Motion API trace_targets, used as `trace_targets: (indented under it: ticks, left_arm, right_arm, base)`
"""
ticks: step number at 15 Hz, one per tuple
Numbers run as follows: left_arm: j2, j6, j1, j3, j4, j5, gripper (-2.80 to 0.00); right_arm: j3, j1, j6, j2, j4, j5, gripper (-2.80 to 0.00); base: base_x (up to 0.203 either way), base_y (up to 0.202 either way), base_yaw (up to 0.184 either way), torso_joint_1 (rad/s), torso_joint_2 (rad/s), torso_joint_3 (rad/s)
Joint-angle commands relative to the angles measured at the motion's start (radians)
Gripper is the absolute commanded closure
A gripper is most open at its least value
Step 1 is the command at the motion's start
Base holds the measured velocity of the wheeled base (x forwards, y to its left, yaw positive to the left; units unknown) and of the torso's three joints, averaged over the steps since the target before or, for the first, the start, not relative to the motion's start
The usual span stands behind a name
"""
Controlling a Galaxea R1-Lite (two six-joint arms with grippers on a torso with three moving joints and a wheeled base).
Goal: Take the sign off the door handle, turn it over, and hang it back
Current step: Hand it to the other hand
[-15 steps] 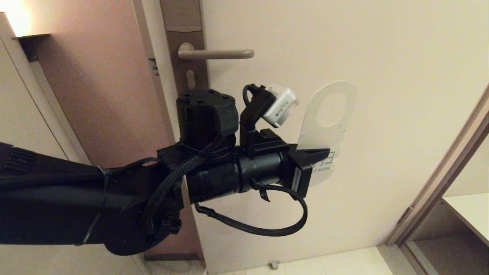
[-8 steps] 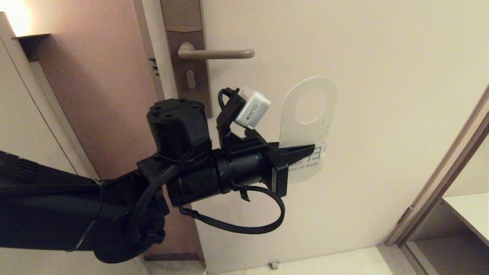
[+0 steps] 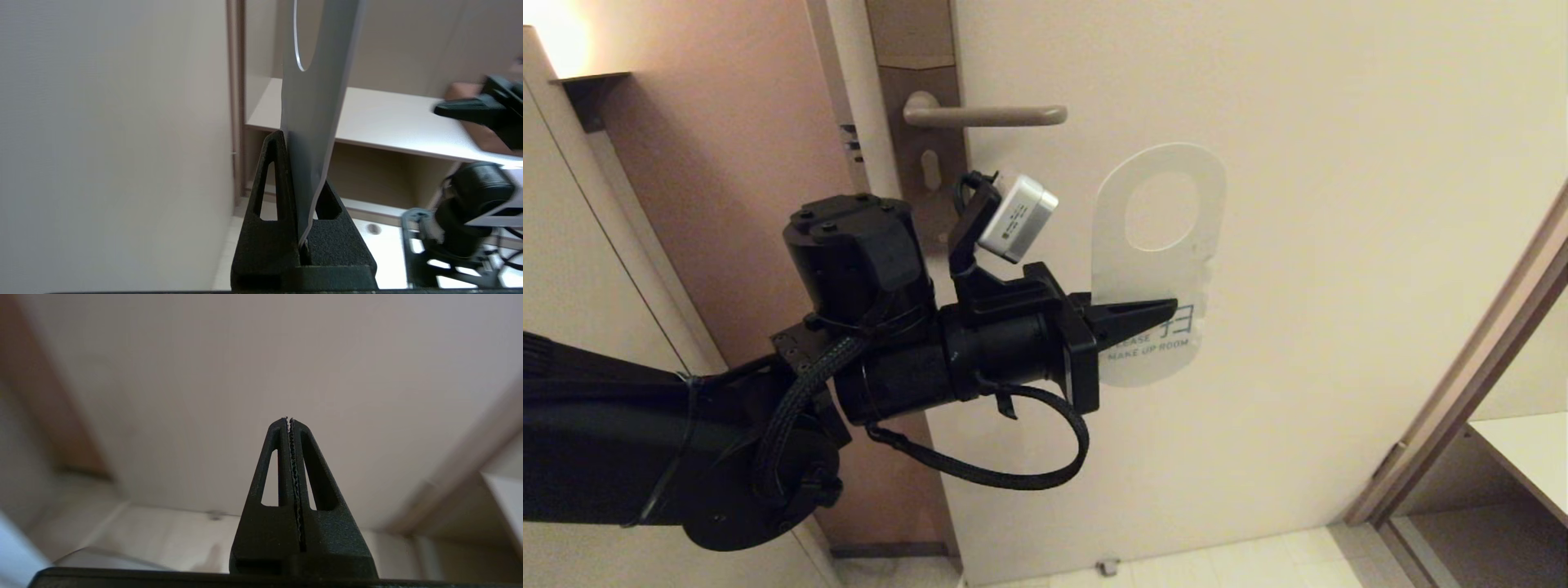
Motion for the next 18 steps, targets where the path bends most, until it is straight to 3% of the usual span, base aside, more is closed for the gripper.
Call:
trace_targets:
  ticks: [1, 3, 9, 11, 15, 18]
  left_arm:
    - [-0.010, -0.019, 0.000, 0.001, -0.006, -0.019, 0.00]
    - [-0.012, -0.034, 0.000, -0.001, -0.006, -0.041, 0.00]
    - [0.006, -0.039, -0.022, -0.001, -0.006, -0.044, 0.00]
    - [0.022, -0.039, -0.026, 0.001, -0.006, -0.042, 0.00]
    - [0.034, -0.051, -0.028, -0.017, -0.007, -0.045, 0.00]
    - [0.026, -0.053, -0.039, -0.017, -0.007, -0.044, 0.00]
  right_arm:
    - [-0.050, 0.032, 0.005, 0.191, -0.033, 0.041, 0.00]
    - [-0.084, 0.047, 0.012, 0.327, -0.129, 0.174, 0.00]
    - [-0.164, 0.057, 0.001, 0.623, -0.305, 0.779, 0.00]
    - [-0.168, 0.066, 0.000, 0.707, -0.362, 0.912, 0.00]
    - [-0.161, 0.228, -0.002, 0.851, -0.463, 0.954, 0.00]
    - [-0.156, 0.284, -0.002, 0.981, -0.617, 0.954, 0.00]
  base:
    - [0.000, 0.000, 0.000, 0.000, 0.00, 0.000]
    - [0.000, 0.000, 0.000, 0.000, 0.00, 0.000]
    - [0.000, 0.000, 0.000, 0.000, 0.00, 0.000]
    - [0.000, 0.000, 0.000, 0.000, 0.00, 0.000]
    - [0.000, 0.000, 0.000, 0.000, 0.00, 0.000]
    - [0.000, 0.000, 0.000, 0.000, 0.00, 0.000]
